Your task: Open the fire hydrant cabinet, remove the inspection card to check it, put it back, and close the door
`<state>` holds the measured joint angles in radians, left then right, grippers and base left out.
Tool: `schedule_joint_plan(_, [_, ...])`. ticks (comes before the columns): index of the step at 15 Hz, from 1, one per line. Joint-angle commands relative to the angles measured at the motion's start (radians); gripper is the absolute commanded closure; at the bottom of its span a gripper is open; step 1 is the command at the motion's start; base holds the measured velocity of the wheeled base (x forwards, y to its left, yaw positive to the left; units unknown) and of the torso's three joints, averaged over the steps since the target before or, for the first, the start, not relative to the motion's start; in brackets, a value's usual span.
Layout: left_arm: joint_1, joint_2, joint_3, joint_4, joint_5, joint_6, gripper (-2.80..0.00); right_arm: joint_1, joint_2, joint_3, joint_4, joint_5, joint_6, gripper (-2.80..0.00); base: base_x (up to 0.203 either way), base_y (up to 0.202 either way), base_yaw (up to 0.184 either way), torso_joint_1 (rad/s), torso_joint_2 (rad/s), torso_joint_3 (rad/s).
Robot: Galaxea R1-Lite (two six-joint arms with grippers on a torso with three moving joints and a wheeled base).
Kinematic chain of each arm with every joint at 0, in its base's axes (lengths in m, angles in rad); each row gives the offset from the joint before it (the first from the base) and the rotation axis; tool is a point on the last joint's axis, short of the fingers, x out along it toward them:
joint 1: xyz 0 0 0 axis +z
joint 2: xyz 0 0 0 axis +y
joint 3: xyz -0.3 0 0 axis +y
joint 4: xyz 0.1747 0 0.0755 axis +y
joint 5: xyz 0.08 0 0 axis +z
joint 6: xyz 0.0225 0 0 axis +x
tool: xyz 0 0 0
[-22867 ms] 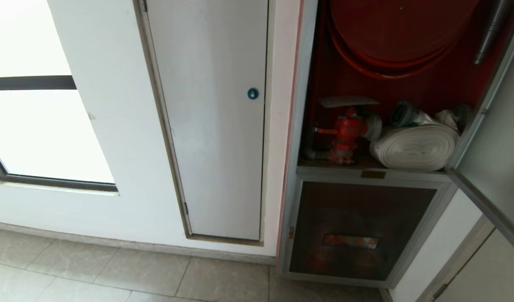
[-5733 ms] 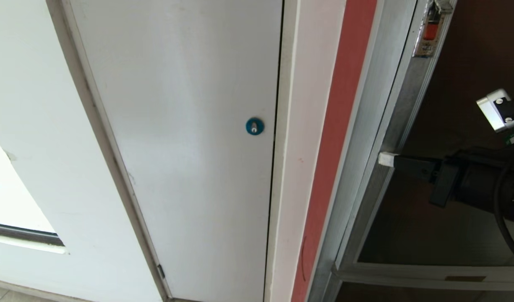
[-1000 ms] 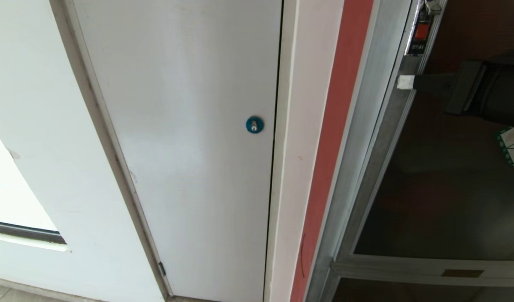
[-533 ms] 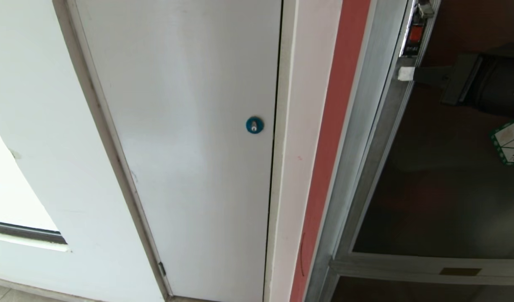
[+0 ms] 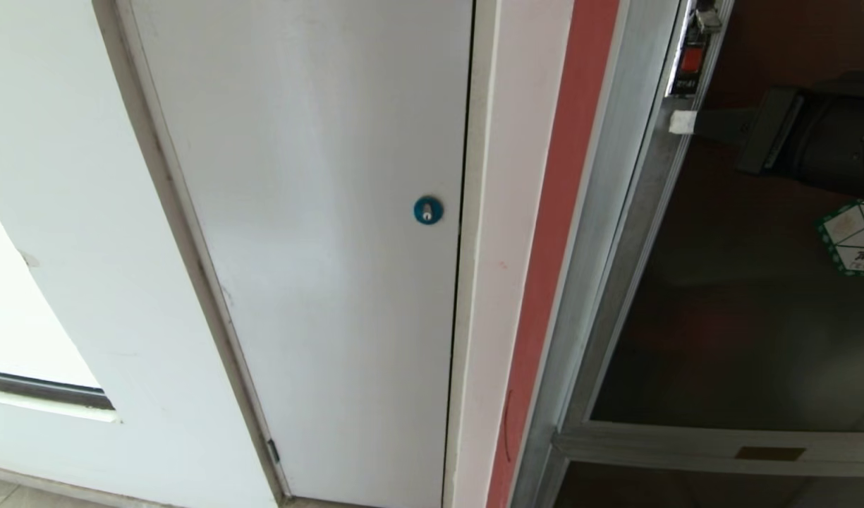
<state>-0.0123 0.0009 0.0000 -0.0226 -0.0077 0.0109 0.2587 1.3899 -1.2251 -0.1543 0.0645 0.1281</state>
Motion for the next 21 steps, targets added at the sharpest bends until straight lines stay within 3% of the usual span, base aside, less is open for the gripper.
schedule_joint_plan(1, [0.0,0.001,0.014,0.0,0.001,0.0,0.0,0.001,0.02,0.001,0.005,-0.008,0.001,0.0,0.0,0.0,0.0,0.0,0.0,0.0])
schedule_joint_plan(10, [0.0,0.001,0.014,0.0,0.0,0.0,0.0,0.002,-0.008,0.012,0.013,-0.023,0.001,0.0,0.0,0.0,0.0,0.0,0.0,0.0])
schedule_joint_plan(21, [0.0,0.001,0.014,0.0,0.0,0.0,0.0,0.03,-0.205,0.163,0.013,0.027,0.008,0.0,0.0,0.0,0.0,0.0,0.0,0.0])
